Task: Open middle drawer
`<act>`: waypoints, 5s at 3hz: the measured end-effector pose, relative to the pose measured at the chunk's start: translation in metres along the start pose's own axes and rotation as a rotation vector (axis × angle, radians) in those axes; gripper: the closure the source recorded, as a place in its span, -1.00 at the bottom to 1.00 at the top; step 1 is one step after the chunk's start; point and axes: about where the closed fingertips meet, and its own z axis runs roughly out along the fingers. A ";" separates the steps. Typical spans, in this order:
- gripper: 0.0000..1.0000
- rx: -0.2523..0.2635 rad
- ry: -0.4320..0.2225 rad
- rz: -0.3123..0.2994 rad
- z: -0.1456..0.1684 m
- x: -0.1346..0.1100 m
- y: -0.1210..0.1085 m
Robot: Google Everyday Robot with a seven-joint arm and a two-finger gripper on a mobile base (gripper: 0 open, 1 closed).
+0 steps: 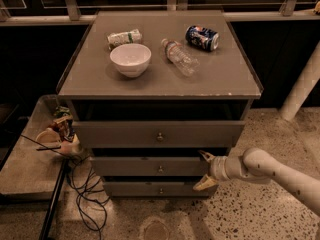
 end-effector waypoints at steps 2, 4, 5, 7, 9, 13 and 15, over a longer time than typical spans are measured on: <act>0.31 0.000 0.000 0.000 0.000 0.000 0.000; 1.00 0.000 0.000 0.000 0.000 0.000 0.000; 1.00 0.000 0.000 0.000 0.000 0.000 0.000; 1.00 -0.002 -0.002 0.001 -0.002 -0.005 -0.004; 1.00 0.018 -0.022 0.004 -0.013 -0.012 0.002; 0.00 0.019 -0.022 0.004 -0.014 -0.014 0.002; 0.92 0.025 -0.031 0.011 -0.014 -0.011 0.009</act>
Offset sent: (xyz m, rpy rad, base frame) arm 0.0000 0.0000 0.0000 0.0000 0.0000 0.0000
